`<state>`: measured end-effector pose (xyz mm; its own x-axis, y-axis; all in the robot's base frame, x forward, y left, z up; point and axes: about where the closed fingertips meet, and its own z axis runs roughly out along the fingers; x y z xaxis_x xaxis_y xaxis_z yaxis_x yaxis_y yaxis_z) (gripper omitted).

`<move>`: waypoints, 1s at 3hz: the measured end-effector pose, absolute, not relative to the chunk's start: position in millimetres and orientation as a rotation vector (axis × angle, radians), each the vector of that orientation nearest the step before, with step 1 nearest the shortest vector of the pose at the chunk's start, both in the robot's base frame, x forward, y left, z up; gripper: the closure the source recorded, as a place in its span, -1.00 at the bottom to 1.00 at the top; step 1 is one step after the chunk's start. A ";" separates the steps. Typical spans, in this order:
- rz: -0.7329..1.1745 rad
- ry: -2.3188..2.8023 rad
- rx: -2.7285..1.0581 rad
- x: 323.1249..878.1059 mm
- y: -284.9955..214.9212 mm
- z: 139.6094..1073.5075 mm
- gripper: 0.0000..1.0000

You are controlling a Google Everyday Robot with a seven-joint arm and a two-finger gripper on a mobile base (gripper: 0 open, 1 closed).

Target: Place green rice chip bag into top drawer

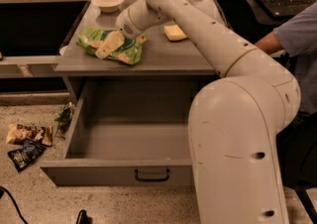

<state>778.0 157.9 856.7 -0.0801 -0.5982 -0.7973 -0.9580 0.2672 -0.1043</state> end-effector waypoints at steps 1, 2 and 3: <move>0.621 1.799 -1.427 777.1 165.6 844.8 -0.61; 0.624 1.816 -1.416 777.7 165.4 839.0 -0.15; 0.616 1.814 -1.400 777.9 160.8 839.3 0.32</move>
Offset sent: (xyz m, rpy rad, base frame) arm 0.0017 0.0013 -0.0191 -0.0038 0.0510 -0.0299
